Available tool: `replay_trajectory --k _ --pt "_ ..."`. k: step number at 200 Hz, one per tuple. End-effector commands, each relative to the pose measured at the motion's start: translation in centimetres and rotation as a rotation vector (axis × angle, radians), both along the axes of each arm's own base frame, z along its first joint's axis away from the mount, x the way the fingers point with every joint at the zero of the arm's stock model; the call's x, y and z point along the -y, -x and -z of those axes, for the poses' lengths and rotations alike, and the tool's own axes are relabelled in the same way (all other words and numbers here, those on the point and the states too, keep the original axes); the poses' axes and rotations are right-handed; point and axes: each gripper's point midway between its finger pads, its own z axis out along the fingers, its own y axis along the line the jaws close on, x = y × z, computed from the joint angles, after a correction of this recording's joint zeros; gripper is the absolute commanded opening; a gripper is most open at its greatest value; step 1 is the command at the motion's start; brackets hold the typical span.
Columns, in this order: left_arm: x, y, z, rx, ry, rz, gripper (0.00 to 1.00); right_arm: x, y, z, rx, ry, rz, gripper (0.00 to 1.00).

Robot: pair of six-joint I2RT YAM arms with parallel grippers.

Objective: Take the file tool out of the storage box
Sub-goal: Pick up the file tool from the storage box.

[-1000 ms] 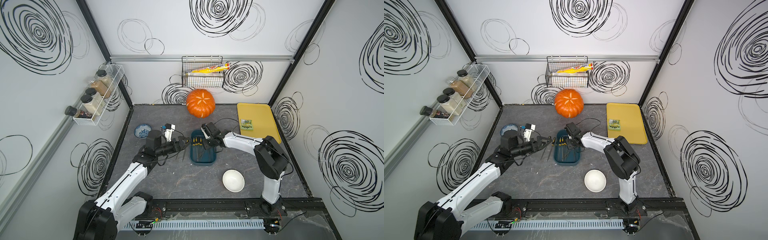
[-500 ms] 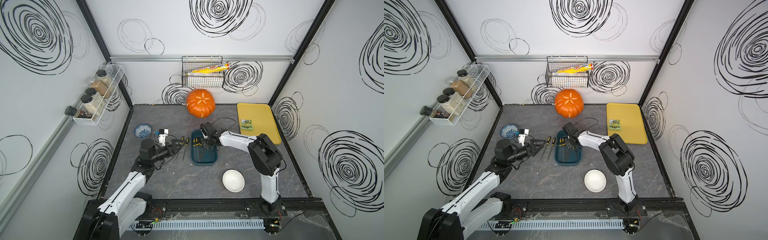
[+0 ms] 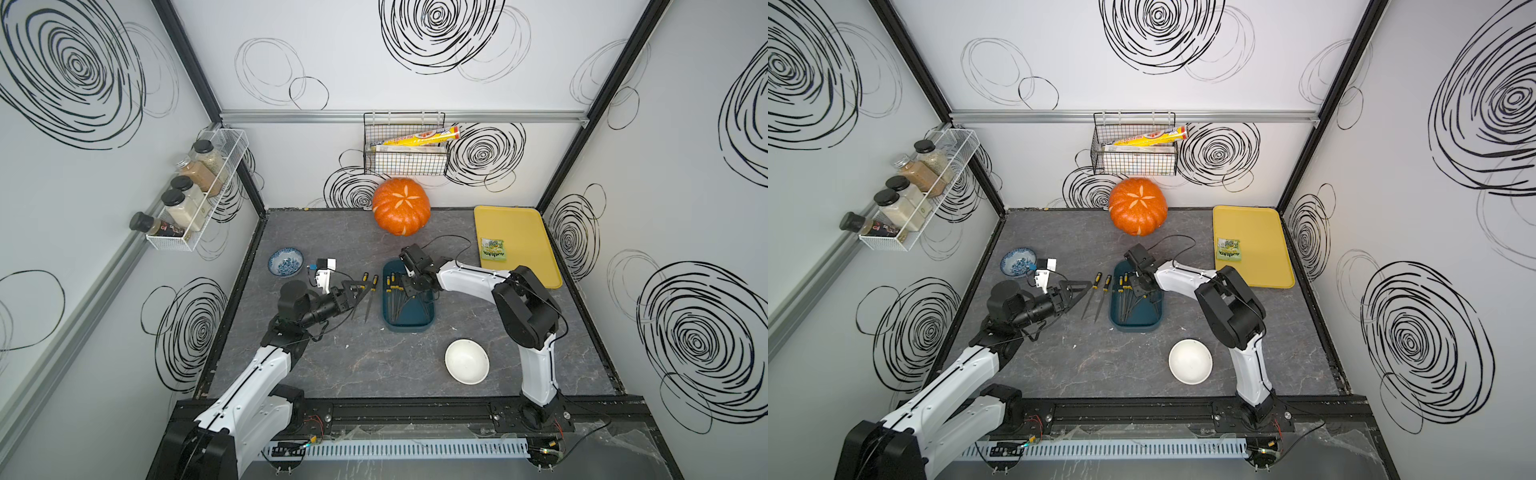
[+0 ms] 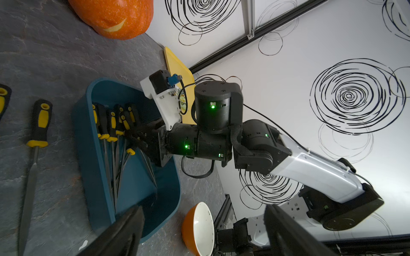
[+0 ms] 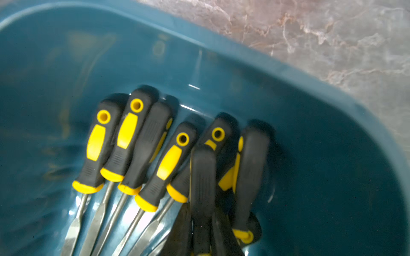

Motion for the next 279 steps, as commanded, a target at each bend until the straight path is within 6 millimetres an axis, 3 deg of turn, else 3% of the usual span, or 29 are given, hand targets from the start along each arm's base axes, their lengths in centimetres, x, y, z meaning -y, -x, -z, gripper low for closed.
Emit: replay_trajectory --k 1,37,95,119,144,158,195,225,256,279 --pt "0.5 0.5 -1.3 0.087 0.006 0.036 0.91 -0.1 0.4 -1.6 0.01 -0.041 -0.009 0.15" --pt "0.1 0.2 0.0 0.091 -0.048 -0.001 0.88 -1.2 0.4 -4.1 0.071 -0.14 -0.05 0.08" --pt "0.1 0.4 -0.3 0.112 -0.041 0.02 0.81 -3.0 1.4 -12.9 0.245 -0.395 -0.144 0.03" --pt "0.4 0.4 -0.2 0.118 -0.049 0.024 0.81 -3.2 2.4 -15.1 0.278 -0.482 -0.176 0.02" --pt "1.6 0.7 -0.4 0.119 -0.016 0.072 0.81 -3.5 3.8 -17.5 0.306 -0.587 -0.211 0.02" --pt "2.5 0.3 0.3 0.111 -0.085 0.059 0.82 -3.6 4.6 -19.0 0.328 -0.66 -0.226 0.01" --pt "7.7 2.0 0.5 0.179 -0.225 0.147 0.81 -4.2 7.6 -22.6 0.276 -0.888 -0.327 0.0" --pt "8.5 2.3 1.1 0.186 -0.22 0.179 0.75 -3.5 9.6 -25.3 0.287 -1.0 -0.362 0.0" --pt "9.8 3.1 0.8 0.201 -0.132 0.259 0.73 -3.7 10.7 -26.4 0.257 -1.093 -0.391 0.0" --pt "10.1 3.9 -0.2 0.238 -0.065 0.292 0.73 -4.4 11.4 -26.1 0.2 -1.161 -0.42 0.0"
